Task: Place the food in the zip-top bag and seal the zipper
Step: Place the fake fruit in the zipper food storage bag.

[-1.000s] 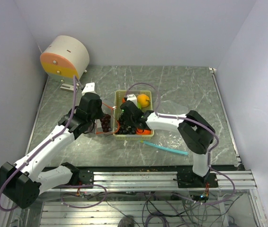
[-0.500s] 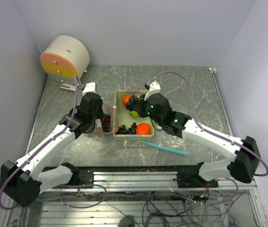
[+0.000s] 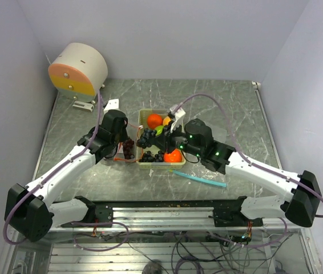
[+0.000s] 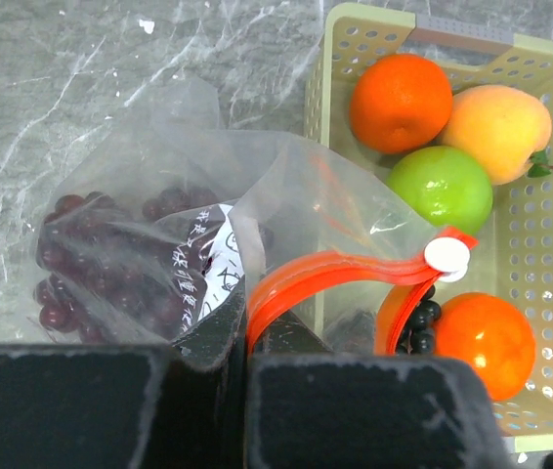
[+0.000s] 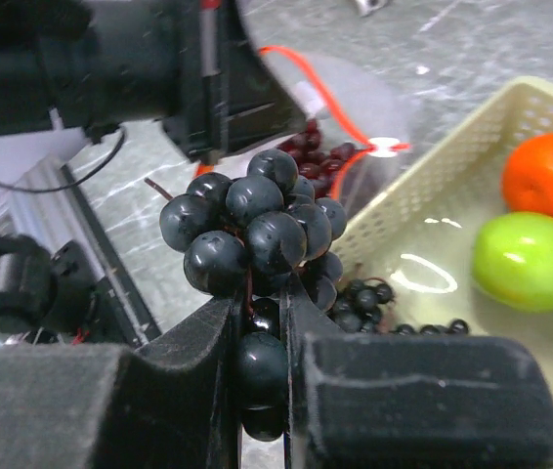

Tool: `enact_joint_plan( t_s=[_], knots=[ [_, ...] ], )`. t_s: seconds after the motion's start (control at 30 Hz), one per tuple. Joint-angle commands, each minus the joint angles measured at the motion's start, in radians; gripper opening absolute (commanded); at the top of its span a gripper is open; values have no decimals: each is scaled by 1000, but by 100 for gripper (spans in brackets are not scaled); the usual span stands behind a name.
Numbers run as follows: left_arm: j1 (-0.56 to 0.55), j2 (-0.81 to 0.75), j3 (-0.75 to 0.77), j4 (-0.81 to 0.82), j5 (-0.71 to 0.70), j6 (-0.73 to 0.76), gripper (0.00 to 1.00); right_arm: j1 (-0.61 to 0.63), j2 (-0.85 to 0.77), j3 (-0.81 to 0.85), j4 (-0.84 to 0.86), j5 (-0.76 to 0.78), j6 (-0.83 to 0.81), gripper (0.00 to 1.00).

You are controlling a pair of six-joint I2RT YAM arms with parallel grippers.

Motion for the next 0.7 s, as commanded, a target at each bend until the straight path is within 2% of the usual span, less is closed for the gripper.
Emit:
enact_joint_plan(
  t_s=[0.0,0.17,0.4,0.57,0.6,0.67],
  knots=[
    [3,-6,62,1,-5,12,7,43,41,-12,124,-130,-12,0],
    [2,-13,84,-20,2,17,7,68,129,6,151,-89,5,0],
    [3,-65,91,-48,13,18,7,69,291,93,125,121,15,0],
    [2,-84,83,-45,25,13,7,69,395,172,152,136,23,0],
    [2,-83,82,-44,28,12,7,71,408,185,158,127,29,3],
    [3,-80,77,-40,29,10,7,79,433,218,150,116,26,18]
  ],
)
